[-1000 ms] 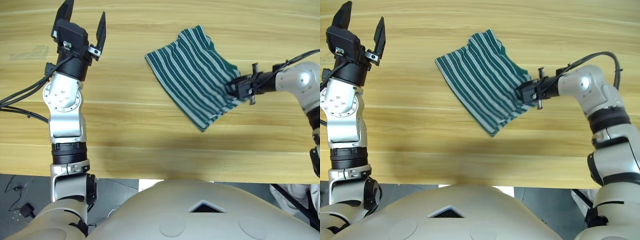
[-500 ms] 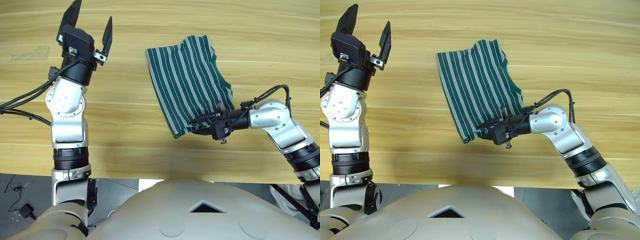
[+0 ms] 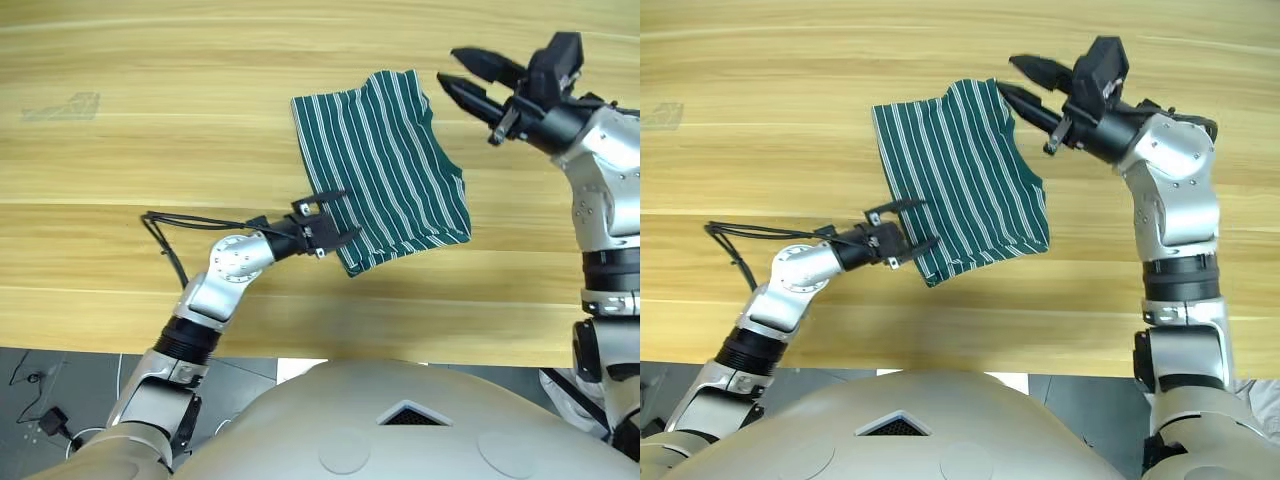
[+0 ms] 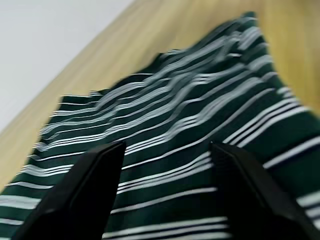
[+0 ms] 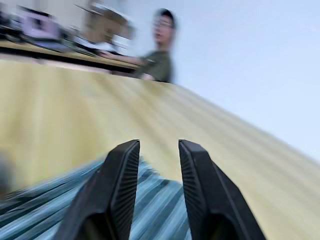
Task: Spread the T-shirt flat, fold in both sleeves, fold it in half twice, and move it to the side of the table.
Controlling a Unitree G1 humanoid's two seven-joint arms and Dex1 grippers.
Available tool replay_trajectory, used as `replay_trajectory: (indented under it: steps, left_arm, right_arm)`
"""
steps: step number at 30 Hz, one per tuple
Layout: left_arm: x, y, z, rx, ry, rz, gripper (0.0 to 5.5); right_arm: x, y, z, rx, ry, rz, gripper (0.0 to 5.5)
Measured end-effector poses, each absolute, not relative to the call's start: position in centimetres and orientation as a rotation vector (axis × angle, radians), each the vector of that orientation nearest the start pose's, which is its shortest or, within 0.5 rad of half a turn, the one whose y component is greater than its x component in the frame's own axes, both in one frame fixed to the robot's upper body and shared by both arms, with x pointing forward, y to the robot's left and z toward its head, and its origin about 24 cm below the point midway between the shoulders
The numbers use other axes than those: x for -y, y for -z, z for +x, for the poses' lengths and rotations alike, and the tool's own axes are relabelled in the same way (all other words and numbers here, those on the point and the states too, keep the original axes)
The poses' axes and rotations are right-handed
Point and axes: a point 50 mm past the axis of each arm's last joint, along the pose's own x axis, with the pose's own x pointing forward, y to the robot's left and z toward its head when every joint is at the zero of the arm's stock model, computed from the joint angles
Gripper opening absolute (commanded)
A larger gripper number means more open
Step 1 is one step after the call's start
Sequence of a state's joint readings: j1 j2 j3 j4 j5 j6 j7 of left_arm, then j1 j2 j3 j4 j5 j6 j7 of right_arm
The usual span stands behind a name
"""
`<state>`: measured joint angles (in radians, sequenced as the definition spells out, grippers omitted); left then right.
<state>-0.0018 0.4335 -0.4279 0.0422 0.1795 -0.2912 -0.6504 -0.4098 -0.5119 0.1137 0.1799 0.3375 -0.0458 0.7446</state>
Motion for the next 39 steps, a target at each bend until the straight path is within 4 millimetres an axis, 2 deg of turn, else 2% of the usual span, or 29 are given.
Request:
replay_trajectory:
  steps: [3, 9, 12, 16, 18, 24, 27, 30, 32, 34, 36, 39]
  left_arm:
    - [-9.9, -1.5, 20.8, 0.027, 1.181, 0.617, 3.14]
    - [-9.9, -0.9, 21.2, 0.038, 1.199, 0.625, 3.14]
    - [-12.0, -1.3, 20.5, 0.028, 1.238, 0.7, 3.14]
    - [-17.1, -2.6, 18.7, -0.074, 1.272, 0.793, 3.14]
    - [-18.2, -3.1, 18.2, -0.1, 1.276, 0.83, 3.14]
    - [-18.8, -3.2, 17.9, -0.12, 1.256, 0.827, 3.14]
    - [-18.7, -3.4, 18.1, -0.122, 1.223, 0.77, 3.14]
    - [-17.7, -4.6, 18.4, -0.05, 1.154, 0.628, 3.14]
    - [-17.2, -7.6, 18.5, 0.084, 1.106, 0.513, 3.14]
    - [-17.4, -10.4, 18.2, 0.183, 1.075, 0.469, 3.14]
    - [-18.7, -11.3, 17.4, 0.175, 1.033, 0.541, 3.14]
    - [-21.6, -10.8, 16.0, 0.089, 0.975, 0.834, 3.14]
  right_arm:
    - [17.3, -12.5, 31.9, 0.188, -0.751, -0.321, 1.43]
    - [17.2, -13.1, 32.7, 0.243, -0.689, -0.359, 1.43]
    - [17.3, -12.9, 32.9, 0.242, -0.683, -0.373, 1.43]
    - [17.3, -12.7, 32.8, 0.239, -0.681, -0.388, 1.43]
    - [17.5, -12.4, 32.7, 0.231, -0.679, -0.385, 1.43]
    - [18.0, -11.6, 32.2, 0.208, -0.672, -0.373, 1.43]
    - [18.4, -11.2, 31.7, 0.205, -0.675, -0.353, 1.43]
    - [17.4, -11.6, 30.2, 0.312, -0.753, -0.293, 1.43]
    - [17.3, -11.6, 28.4, 0.405, -0.813, -0.335, 1.43]
    - [17.6, -11.0, 26.6, 0.455, -0.859, -0.456, 1.43]
    - [18.3, -10.7, 24.8, 0.509, -0.903, -0.609, 1.43]
    - [19.6, -9.5, 22.0, 0.554, -1.012, -0.881, 1.43]
